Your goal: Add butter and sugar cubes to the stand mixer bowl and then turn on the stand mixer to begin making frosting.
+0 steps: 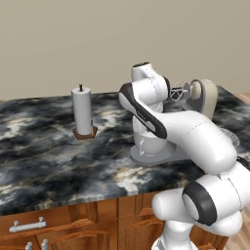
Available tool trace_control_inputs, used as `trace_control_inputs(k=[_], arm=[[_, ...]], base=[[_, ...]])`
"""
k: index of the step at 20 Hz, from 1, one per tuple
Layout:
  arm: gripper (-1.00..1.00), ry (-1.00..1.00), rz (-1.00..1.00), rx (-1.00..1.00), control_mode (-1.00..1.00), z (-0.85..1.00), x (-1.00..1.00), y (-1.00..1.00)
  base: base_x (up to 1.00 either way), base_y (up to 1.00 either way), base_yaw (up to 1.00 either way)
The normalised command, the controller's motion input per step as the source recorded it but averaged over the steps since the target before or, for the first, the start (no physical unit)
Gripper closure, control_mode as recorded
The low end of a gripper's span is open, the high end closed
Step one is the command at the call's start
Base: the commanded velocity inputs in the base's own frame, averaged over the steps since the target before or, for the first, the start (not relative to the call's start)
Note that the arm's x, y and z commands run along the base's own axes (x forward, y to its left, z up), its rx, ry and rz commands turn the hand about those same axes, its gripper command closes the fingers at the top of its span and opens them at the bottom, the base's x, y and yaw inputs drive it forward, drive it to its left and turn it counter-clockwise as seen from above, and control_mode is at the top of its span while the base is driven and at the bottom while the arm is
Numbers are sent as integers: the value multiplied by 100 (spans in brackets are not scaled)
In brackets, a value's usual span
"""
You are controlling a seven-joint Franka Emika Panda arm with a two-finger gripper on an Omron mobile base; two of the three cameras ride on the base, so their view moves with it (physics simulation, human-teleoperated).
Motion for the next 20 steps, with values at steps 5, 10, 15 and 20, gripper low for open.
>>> trace_control_inputs(k=[5, 10, 15, 20], arm=[[100, 0, 0, -2, -100, -12, 8, -10], [100, 0, 0, -1, -100, -3, 15, -7], [100, 0, 0, 0, -100, -6, 24, -10], [100, 0, 0, 0, -100, -12, 37, -9]], base=[[0, 0, 0], [0, 0, 0], [0, 0, 0], [0, 0, 0]])
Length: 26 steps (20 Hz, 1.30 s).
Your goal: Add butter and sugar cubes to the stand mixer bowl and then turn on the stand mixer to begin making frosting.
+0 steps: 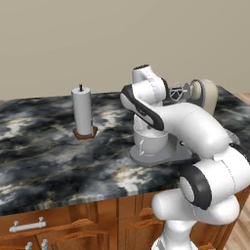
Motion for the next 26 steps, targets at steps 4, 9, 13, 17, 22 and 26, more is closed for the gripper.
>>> trace_control_inputs(k=[4, 9, 13, 17, 22, 26], arm=[[100, 0, 0, 0, -100, -17, 24, -5], [100, 0, 0, 0, -100, -30, 9, -7], [100, 0, 0, 0, -100, -36, 20, -13], [100, 0, 0, 0, -100, -20, 32, -8], [100, 0, 0, 0, -100, -13, 39, 0], [100, 0, 0, 0, -100, -13, 23, 0]], base=[[0, 0, 0], [0, 0, 0], [0, 0, 0], [0, 0, 0], [0, 0, 0], [0, 0, 0]])
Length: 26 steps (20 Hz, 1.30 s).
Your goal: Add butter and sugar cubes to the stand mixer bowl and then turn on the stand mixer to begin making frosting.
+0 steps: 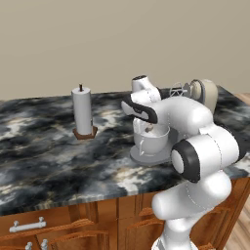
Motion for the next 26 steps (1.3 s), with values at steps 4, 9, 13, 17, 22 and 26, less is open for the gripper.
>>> trace_control_inputs(k=[4, 9, 13, 17, 22, 26], arm=[[-100, 0, 0, 0, -100, -23, 1, 0], [-100, 0, 0, 0, -100, -15, 0, 0], [-100, 0, 0, 0, -100, 0, 0, 0], [-100, 0, 0, 0, -100, 11, 0, 0], [-100, 0, 0, 0, -100, 19, 0, 1], [-100, -1, 0, 0, -100, 61, -45, 24]], base=[[0, 0, 0], [0, 0, 0], [0, 0, 0], [0, 0, 0], [0, 0, 0], [0, 0, 0]])
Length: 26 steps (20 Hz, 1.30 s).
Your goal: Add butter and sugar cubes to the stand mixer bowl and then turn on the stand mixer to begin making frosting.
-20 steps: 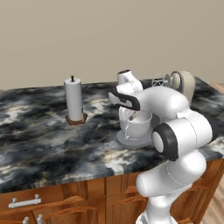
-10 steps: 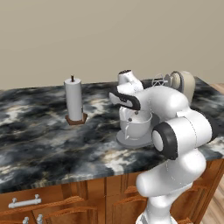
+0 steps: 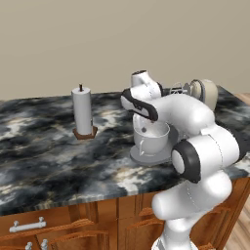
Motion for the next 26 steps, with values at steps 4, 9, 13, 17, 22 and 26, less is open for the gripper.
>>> trace_control_inputs(k=[4, 9, 13, 17, 22, 26], arm=[[-100, 0, 0, 0, -100, 78, -97, 31], [-100, -2, 0, 2, -100, 87, -100, 7], [-100, 0, 0, 8, -100, 75, -99, -36], [-100, 0, 0, 11, -100, 38, -71, -82], [-100, 6, -2, 14, -100, 2, -36, -100], [-100, 10, -4, 14, -100, 0, -4, -100]], base=[[0, 0, 0], [0, 0, 0], [0, 0, 0], [0, 0, 0], [0, 0, 0], [0, 0, 0]])
